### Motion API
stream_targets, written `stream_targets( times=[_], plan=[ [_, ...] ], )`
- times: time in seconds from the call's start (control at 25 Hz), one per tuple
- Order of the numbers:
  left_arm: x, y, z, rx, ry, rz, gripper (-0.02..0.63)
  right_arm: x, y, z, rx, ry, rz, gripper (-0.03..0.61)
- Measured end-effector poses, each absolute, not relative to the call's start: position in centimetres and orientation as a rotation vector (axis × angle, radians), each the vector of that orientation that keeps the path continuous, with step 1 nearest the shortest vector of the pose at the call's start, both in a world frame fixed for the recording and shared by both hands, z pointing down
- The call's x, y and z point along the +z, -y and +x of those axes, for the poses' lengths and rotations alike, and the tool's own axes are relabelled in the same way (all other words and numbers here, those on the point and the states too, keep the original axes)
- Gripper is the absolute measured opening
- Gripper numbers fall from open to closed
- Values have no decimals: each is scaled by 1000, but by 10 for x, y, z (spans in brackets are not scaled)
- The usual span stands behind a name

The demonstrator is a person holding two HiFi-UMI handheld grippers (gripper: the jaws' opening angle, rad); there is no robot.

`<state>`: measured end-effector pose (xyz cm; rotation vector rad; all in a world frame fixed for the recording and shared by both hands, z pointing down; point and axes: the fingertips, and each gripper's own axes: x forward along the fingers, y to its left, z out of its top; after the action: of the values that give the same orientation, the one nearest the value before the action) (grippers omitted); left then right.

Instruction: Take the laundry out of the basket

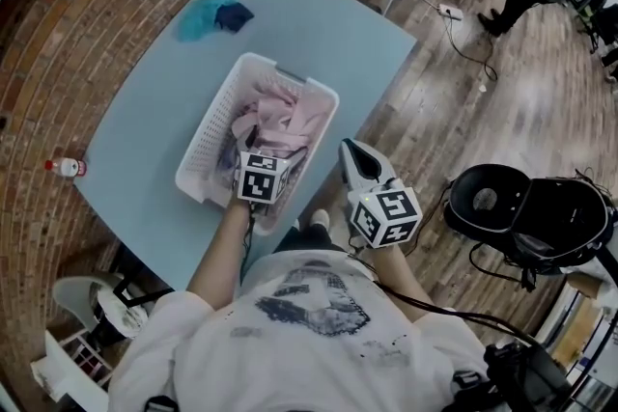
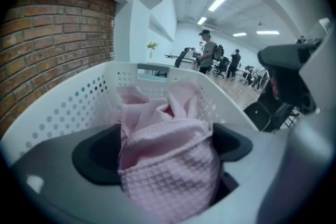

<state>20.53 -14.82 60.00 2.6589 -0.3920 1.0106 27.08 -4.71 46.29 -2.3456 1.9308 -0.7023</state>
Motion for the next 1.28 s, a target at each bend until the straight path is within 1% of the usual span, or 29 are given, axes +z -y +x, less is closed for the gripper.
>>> stream_targets(
  times=[0.48,0.68,0.76,1.0,1.08,1.28],
  plan=[
    [663,143,209,1091,380,2433,519,473,41,276,-714,-1919,-2345,-3],
    [663,146,209,1113,429,2440,507,476,37,278,-724,-1905,-2345,-3],
    [664,148,209,1123,448,2452,479,476,37,276,-730,-1906,-2339,-3],
    [661,147,204,1163,426,2477,293,479,35,270,-749,-1900,-2328,-3],
    [658,147,203,1154,415,2471,239,479,34,268,-749,-1897,-2329,-3],
    [650,148,201,1132,411,2464,171,478,28,269,-748,-1881,-2333,-3]
  ],
)
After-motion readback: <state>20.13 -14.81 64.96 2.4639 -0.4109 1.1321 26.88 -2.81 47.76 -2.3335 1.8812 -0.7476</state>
